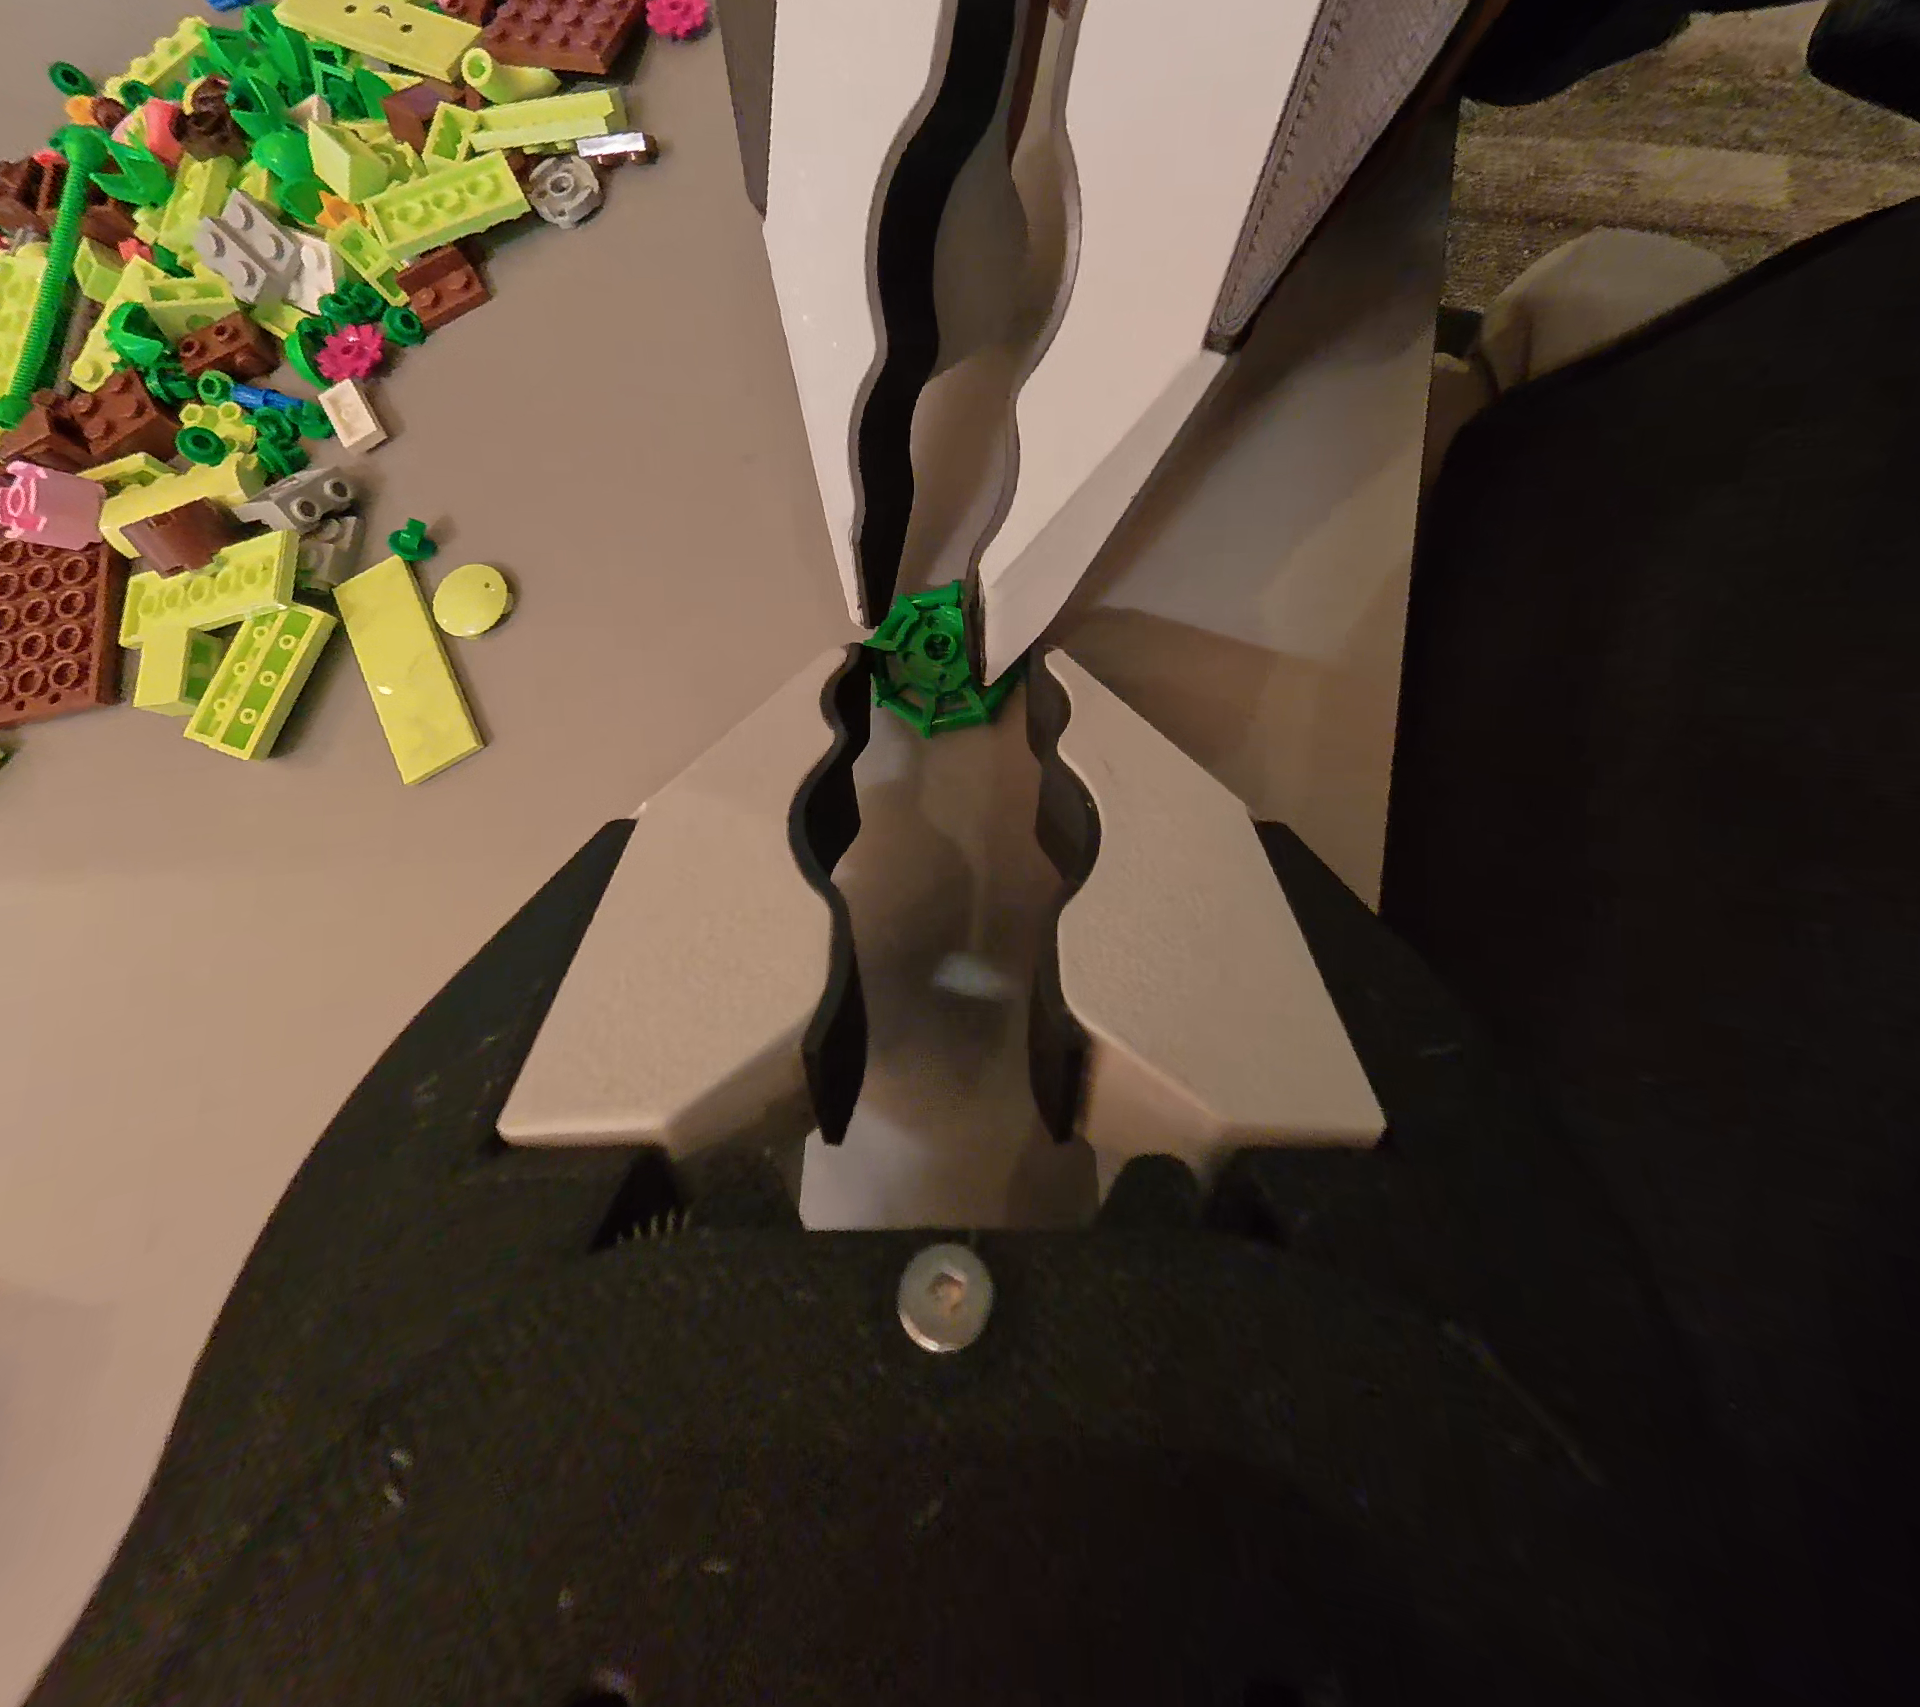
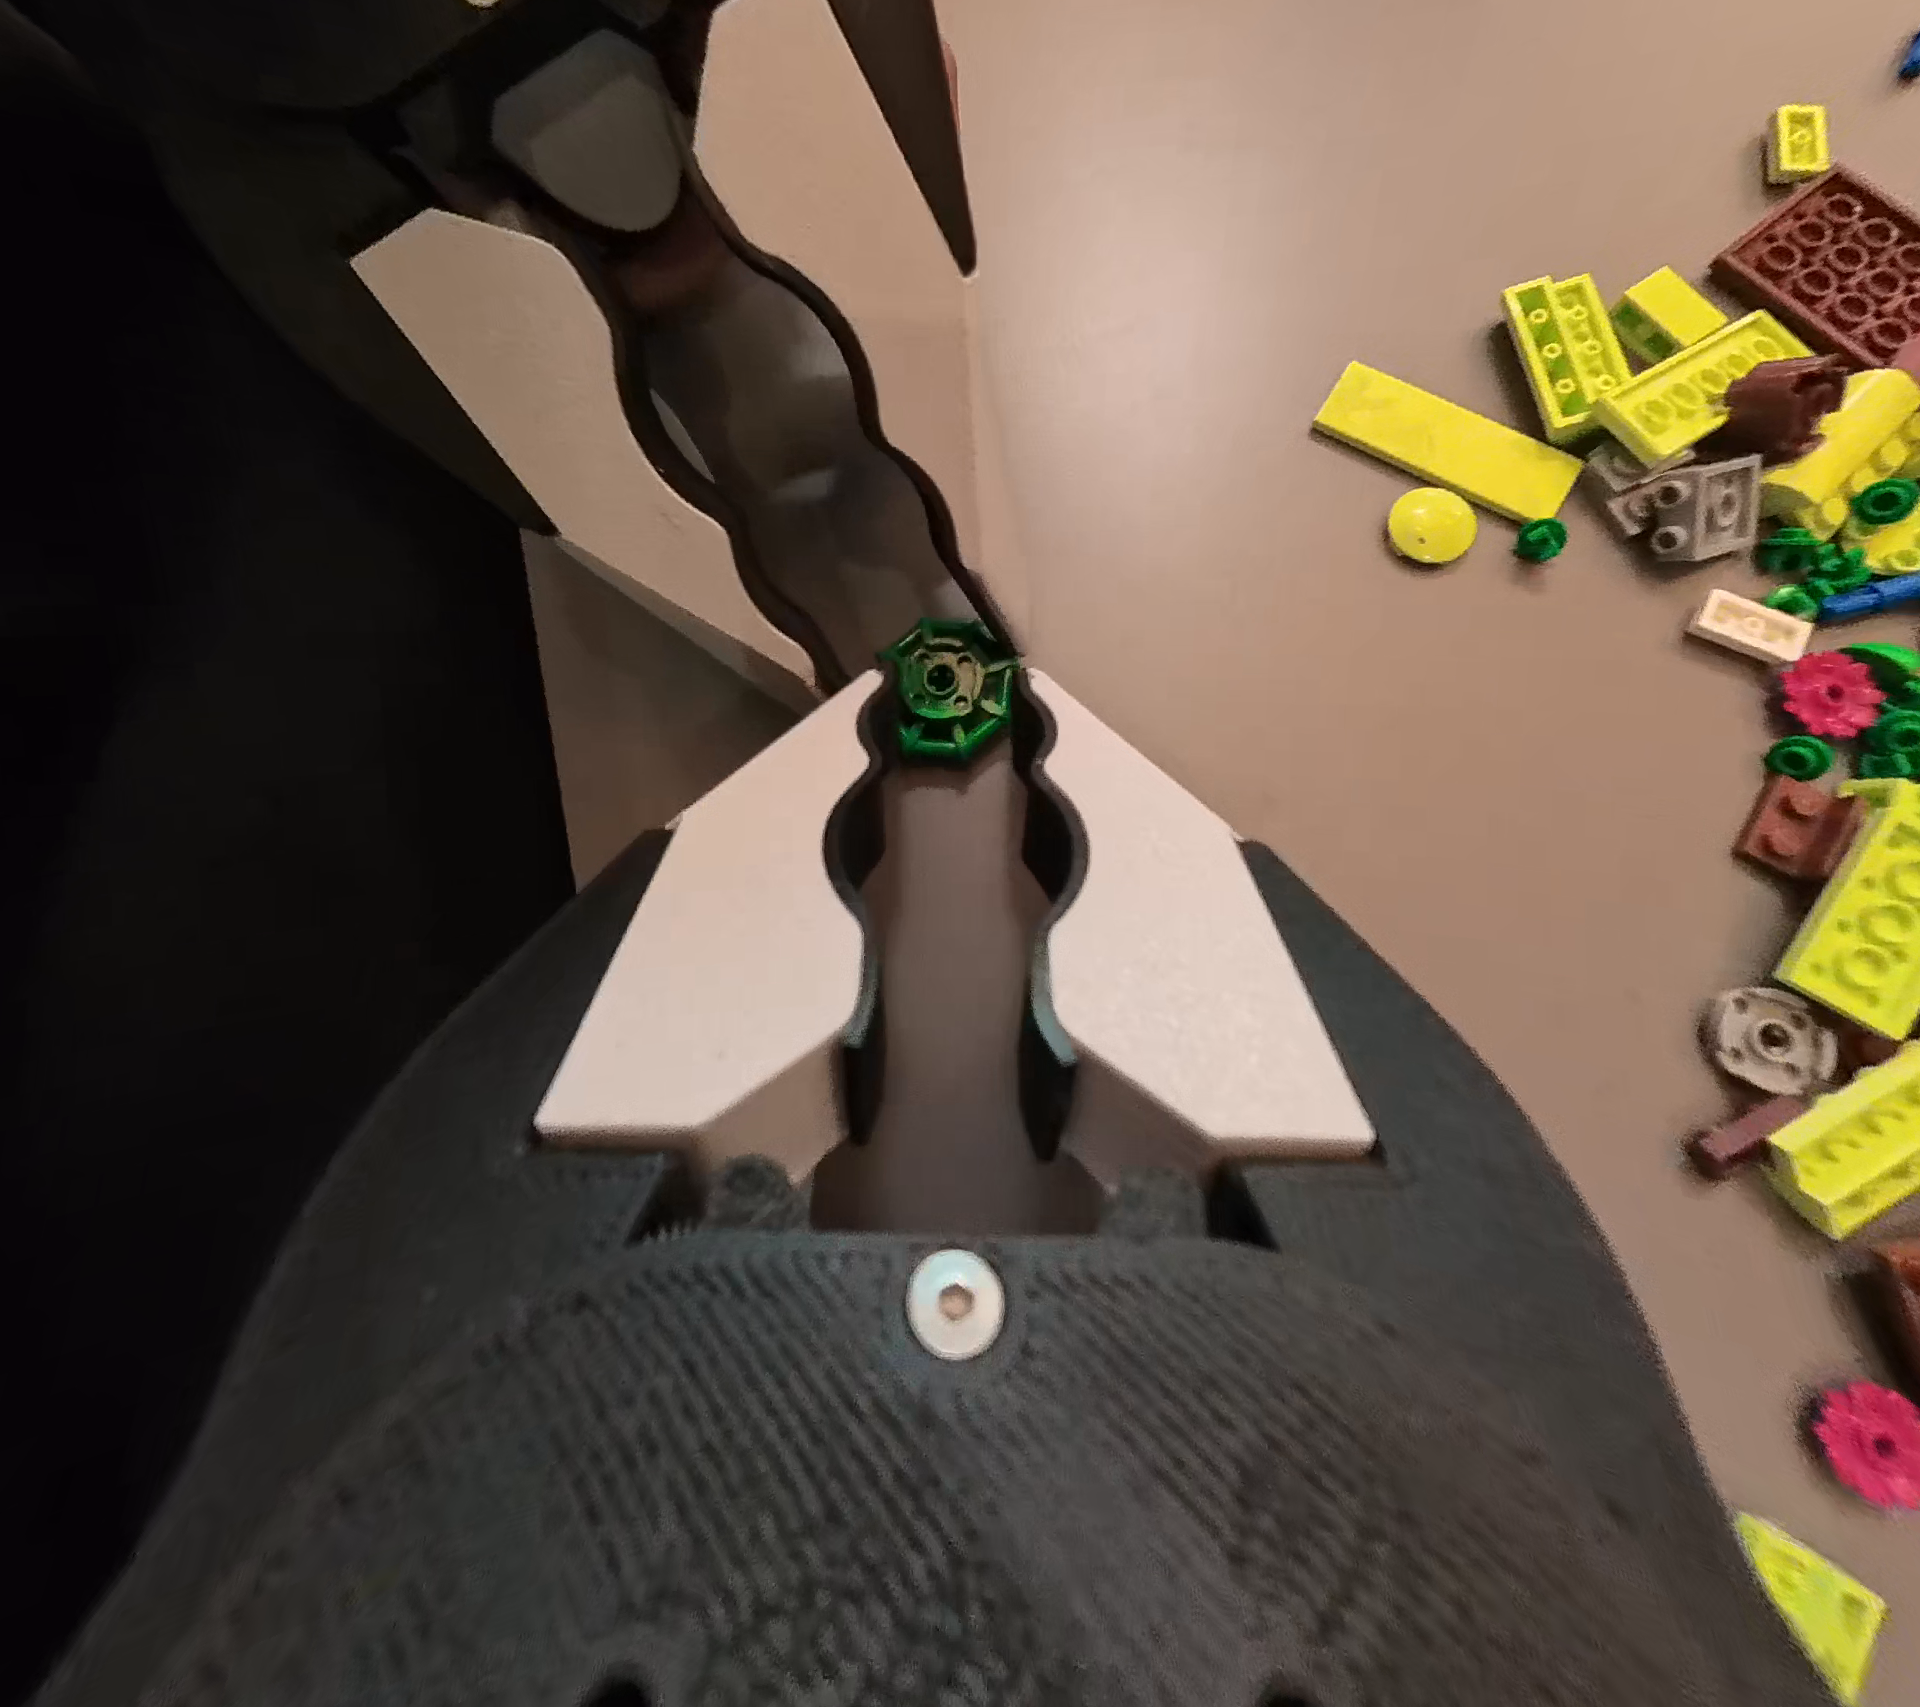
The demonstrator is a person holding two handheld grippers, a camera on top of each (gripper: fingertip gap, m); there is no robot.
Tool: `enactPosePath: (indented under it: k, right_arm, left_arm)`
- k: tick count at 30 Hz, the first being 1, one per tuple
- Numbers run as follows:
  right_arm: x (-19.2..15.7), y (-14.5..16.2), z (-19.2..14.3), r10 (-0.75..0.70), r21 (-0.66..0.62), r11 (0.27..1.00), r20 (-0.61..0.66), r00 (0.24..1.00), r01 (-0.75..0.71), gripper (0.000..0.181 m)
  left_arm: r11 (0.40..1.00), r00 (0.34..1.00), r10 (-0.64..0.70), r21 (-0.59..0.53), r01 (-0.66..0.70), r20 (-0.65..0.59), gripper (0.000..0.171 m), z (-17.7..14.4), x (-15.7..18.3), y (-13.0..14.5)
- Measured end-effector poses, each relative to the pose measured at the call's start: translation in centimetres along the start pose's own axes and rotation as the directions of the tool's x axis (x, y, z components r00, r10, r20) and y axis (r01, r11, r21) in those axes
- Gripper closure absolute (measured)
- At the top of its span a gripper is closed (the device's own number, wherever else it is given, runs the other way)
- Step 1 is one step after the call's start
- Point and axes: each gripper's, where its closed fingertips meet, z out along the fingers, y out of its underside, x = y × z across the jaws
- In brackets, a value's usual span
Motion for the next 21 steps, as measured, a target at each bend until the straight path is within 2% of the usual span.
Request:
enactPosePath:
  k: [7,14,21]
  right_arm:
    - [0.28,0.0,-0.28,-0.034,0.02,0.999,-0.064,0.997,0.035,0.169]
    - [0.0,0.08,-0.31,-0.03,0.022,0.999,-0.023,0.999,0.03,0.167]
    - [0.08,-0.01,-0.24,-0.029,-0.007,1.0,-0.003,1.0,0.029,0.168]
  left_arm:
    - [0.999,0.999,-0.037,-0.005,0.036,-0.02,0.14,-0.03,-0.17,0.11]
    - [1.0,0.999,-0.022,0.004,0.022,-0.048,0.129,-0.08,-0.52,0.05]
    - [1.0,0.992,-0.029,0.004,0.03,-0.125,0.143,0.2,-0.23,-0.26]
